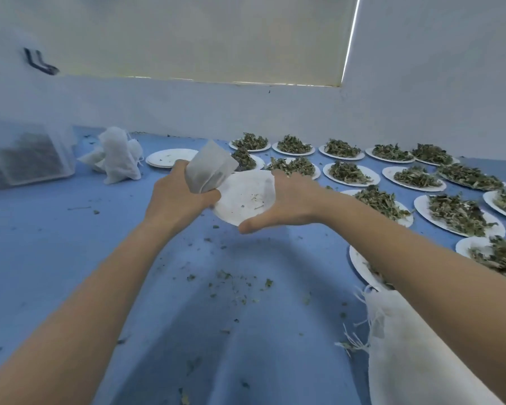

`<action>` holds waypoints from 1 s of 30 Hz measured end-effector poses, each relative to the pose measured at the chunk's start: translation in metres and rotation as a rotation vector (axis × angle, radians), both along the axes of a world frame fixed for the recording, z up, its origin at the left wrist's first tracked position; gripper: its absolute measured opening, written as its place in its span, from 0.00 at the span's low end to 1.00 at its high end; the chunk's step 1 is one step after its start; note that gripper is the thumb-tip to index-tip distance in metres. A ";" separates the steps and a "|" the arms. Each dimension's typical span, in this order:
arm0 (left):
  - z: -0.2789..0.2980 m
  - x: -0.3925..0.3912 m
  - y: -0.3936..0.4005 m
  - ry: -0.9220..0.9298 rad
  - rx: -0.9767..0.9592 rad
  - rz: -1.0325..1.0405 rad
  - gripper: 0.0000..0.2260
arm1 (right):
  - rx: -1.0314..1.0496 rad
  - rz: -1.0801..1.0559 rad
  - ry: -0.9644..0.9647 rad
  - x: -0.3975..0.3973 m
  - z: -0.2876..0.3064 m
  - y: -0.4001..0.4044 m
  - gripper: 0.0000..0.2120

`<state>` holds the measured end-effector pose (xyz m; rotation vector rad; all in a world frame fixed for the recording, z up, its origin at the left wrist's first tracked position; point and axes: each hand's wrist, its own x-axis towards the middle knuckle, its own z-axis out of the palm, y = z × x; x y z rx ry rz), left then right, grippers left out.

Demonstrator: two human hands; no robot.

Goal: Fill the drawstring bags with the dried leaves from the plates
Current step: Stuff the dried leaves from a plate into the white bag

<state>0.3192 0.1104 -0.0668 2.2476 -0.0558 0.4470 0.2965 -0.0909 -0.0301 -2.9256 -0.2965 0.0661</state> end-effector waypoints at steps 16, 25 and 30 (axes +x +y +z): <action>-0.005 0.185 0.125 0.213 -0.072 0.388 0.29 | -0.060 -0.018 -0.020 0.246 -0.002 0.147 0.52; -0.038 0.253 0.174 0.124 0.127 0.485 0.30 | 0.020 -0.080 0.111 0.319 -0.052 0.208 0.55; -0.041 0.250 0.163 0.130 0.282 0.575 0.35 | 0.032 -0.066 0.031 0.317 -0.055 0.214 0.52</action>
